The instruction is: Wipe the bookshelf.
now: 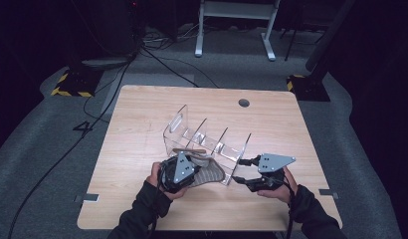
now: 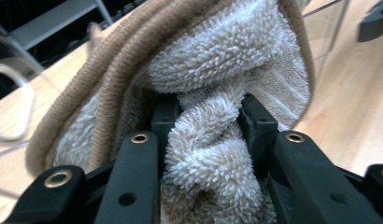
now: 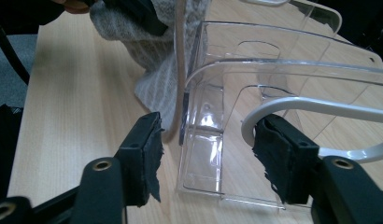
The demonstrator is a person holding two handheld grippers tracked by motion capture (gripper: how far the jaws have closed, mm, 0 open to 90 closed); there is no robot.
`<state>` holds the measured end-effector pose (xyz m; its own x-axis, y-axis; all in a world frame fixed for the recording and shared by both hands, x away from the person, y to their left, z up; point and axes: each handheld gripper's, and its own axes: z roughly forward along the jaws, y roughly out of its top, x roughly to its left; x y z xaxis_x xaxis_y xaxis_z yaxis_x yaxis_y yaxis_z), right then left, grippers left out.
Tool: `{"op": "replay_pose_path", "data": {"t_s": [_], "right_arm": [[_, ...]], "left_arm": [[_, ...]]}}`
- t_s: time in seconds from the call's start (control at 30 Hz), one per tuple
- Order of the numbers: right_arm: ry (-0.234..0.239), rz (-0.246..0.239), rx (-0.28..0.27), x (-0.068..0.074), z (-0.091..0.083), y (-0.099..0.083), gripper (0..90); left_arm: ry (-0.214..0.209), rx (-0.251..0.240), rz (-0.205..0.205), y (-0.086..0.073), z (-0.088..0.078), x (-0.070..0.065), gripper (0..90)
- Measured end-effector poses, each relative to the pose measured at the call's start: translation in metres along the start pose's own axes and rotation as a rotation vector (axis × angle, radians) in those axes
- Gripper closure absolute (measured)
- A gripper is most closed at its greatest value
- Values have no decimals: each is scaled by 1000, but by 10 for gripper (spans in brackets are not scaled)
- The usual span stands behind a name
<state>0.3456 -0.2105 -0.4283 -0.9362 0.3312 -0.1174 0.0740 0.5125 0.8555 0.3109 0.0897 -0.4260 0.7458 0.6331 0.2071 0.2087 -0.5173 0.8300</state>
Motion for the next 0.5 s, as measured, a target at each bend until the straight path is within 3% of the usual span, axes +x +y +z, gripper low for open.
{"op": "replay_pose_path", "data": {"t_s": [0.2,0.33,0.5], "right_arm": [[-6,-6,6,9,0,2,464],[-5,-1,-1,12,2,3,475],[-3,3,-2,16,2,4,474]], "left_arm": [[-44,-9,-13,3,4,-15,651],[-80,-8,17,7,9,-32,650],[-109,-12,24,8,8,-41,647]]}}
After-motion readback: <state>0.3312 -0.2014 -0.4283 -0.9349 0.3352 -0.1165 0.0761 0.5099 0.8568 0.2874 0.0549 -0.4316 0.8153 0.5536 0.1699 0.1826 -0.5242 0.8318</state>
